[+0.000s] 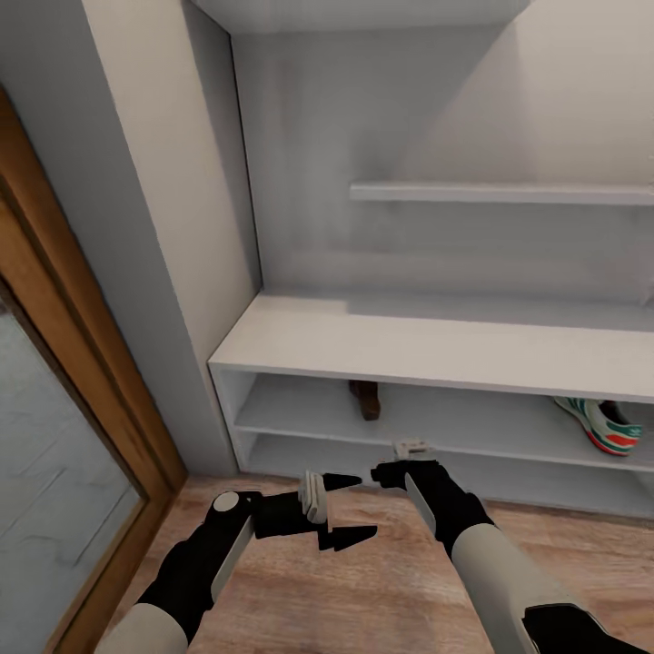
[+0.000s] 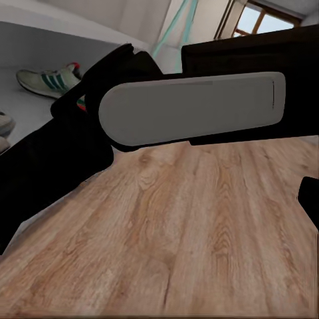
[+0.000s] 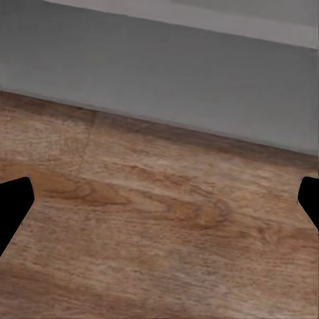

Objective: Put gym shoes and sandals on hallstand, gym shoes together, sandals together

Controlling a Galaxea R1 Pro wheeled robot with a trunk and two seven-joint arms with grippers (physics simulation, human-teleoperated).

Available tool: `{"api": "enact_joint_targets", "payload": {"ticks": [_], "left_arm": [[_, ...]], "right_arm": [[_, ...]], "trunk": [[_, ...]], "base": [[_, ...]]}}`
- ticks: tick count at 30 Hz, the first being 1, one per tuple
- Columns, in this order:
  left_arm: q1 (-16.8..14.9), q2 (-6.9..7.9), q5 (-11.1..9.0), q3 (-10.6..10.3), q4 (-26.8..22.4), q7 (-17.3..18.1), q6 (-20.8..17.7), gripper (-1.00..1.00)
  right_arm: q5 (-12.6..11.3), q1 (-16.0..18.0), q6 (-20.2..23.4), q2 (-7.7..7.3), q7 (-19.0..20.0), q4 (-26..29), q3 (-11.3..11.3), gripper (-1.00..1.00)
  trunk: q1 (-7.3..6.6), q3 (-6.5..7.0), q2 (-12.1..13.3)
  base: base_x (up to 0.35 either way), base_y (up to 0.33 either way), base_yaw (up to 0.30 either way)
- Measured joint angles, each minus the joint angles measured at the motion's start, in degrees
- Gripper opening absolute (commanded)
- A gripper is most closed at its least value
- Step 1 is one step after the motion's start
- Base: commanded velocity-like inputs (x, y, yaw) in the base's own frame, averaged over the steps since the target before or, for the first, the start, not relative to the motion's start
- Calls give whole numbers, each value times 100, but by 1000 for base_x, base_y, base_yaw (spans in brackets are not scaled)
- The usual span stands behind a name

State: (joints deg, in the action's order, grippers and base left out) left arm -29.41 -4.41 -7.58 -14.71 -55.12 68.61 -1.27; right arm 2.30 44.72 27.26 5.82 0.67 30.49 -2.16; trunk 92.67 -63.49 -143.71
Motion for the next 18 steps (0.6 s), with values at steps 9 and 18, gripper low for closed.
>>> {"api": "enact_joint_targets", "payload": {"ticks": [9,18], "left_arm": [[0,0,0,0,-1,0,0,100],[0,3,3,0,-1,0,0,100]], "right_arm": [[3,0,0,0,-3,4,-1,100],[0,-19,-7,0,3,-44,10,100]], "trunk": [[-3,0,0],[-1,0,0]], "base": [[-156,0,0],[-111,0,0]]}}
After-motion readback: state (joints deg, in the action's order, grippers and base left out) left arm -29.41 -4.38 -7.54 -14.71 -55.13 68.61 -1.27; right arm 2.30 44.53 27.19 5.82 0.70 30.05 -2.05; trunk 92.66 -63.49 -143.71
